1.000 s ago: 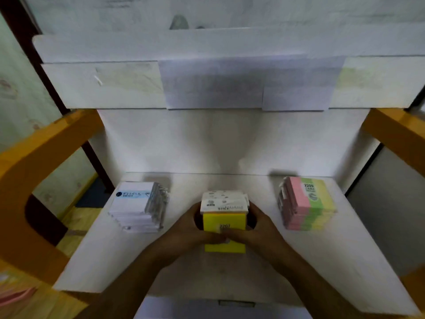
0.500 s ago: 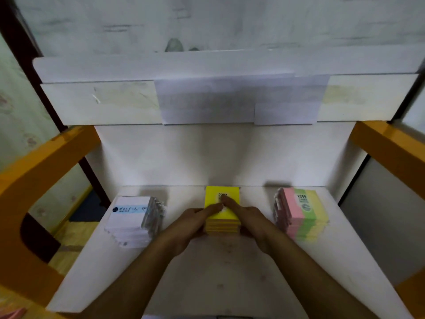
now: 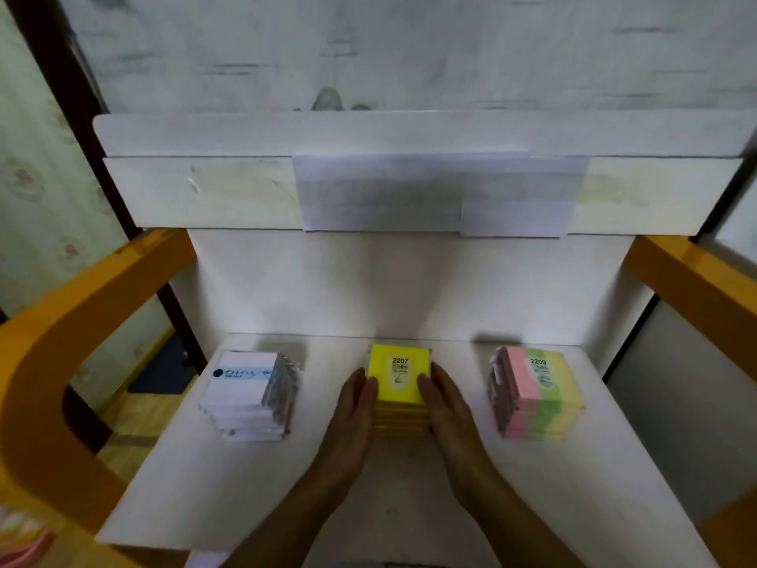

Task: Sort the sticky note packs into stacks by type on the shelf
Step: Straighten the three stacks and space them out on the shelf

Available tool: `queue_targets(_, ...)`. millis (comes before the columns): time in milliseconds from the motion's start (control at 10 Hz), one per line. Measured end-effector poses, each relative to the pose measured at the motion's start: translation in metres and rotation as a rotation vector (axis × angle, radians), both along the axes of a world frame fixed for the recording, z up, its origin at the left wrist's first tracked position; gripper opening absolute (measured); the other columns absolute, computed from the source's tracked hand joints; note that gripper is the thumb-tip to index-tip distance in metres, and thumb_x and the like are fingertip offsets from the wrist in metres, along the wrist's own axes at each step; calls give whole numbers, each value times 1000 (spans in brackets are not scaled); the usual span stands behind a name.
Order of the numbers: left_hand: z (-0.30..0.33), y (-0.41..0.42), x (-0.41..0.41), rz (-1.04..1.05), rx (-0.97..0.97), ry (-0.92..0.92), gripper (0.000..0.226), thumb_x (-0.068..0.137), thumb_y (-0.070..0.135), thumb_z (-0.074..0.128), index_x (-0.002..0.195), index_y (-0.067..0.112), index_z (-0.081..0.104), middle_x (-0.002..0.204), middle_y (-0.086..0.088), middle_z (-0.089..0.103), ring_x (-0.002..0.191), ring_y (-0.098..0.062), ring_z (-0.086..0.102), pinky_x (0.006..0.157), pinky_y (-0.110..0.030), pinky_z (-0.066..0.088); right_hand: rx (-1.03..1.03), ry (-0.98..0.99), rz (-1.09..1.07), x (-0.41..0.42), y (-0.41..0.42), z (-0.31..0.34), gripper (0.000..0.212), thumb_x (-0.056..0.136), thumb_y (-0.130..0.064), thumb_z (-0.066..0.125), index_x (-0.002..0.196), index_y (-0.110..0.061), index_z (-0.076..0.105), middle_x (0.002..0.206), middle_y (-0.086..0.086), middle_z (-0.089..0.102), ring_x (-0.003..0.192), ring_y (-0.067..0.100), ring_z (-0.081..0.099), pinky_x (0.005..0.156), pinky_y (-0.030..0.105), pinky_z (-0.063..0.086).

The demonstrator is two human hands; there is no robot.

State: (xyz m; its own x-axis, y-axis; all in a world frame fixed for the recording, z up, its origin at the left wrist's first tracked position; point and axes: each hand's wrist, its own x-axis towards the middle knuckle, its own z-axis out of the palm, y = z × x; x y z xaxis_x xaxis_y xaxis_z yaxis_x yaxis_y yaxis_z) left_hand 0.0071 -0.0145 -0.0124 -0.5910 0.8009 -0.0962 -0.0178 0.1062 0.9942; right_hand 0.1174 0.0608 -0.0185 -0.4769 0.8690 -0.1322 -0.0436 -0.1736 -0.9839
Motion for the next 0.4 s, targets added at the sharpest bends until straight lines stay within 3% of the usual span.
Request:
queue_targets(100,-6,2,10,13,80,-61,71,83,71,43,139,27,47,135,6,58,123,-10,56,111,-43,38,61,-17,3,-7,-9,-6,51,94,-41,54,142,-39,39,137,-14,55,120,4,56,107,36,44)
queue_targets(200,-9,4,12,14,99,-142,66,88,64,43,139,23,48,135,3,59,122,-11,57,111,-41,39,85,-46,-15,-11,-15,-7,53,95,-44,48,145,-44,30,141,-14,50,122,5,54,110,39,41)
queue_targets(300,-12,1,8,-16,71,-120,71,83,71,42,140,28,47,136,7,57,125,-8,54,113,-42,36,60,-66,-10,-10,-20,-2,60,91,-50,47,146,-43,26,144,-14,46,125,6,51,112,37,38)
queue_targets(400,-21,1,-6,-91,20,-73,84,72,84,43,140,36,44,139,14,54,128,-6,50,115,-42,33,106,-107,8,-2,-23,8,69,85,-56,48,147,-40,23,148,-20,34,131,0,40,113,25,31)
